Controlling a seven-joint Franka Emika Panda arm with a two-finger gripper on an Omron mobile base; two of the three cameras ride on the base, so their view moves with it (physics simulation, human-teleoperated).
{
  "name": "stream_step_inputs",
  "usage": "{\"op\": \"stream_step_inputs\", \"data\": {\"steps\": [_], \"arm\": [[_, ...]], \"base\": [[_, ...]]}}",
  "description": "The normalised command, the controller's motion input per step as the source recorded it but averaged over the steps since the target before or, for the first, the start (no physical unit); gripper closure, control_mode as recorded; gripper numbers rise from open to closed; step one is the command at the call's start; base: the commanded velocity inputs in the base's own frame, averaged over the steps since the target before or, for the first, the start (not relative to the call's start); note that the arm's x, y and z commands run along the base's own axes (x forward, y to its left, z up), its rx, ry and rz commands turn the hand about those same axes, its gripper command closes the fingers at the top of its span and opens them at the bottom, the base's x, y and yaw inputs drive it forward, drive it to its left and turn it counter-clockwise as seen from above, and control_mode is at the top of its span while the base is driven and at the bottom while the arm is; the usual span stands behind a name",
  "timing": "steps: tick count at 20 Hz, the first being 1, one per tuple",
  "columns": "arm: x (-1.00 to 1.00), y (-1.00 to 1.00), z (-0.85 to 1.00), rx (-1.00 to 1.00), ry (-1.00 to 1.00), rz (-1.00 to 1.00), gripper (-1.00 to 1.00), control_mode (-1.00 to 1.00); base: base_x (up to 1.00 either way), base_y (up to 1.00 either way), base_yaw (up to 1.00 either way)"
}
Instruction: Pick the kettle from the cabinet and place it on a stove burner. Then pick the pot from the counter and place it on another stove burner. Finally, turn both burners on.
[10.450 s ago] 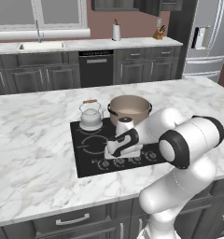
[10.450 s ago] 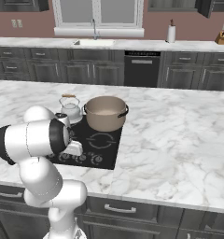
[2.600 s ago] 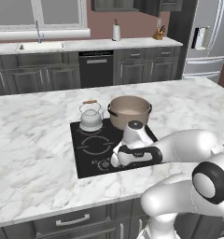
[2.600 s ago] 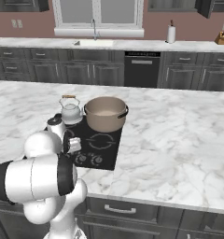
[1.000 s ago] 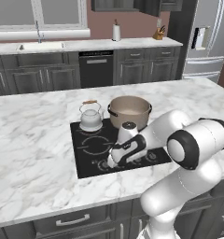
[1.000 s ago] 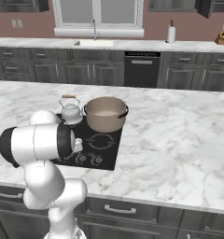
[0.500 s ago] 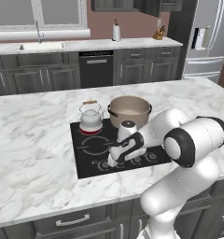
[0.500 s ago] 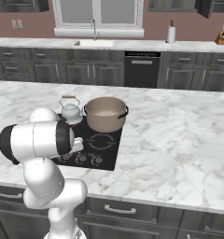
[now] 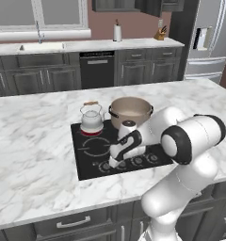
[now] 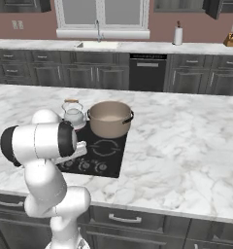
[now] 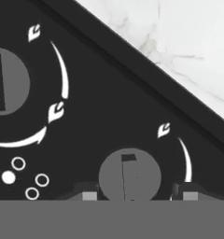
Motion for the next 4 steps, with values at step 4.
{"op": "stream_step_inputs", "data": {"steps": [4], "arm": [[0.00,0.02,-0.39,0.00,-0.01,0.09,1.00,-1.00]], "base": [[0.00,0.00,0.00]]}}
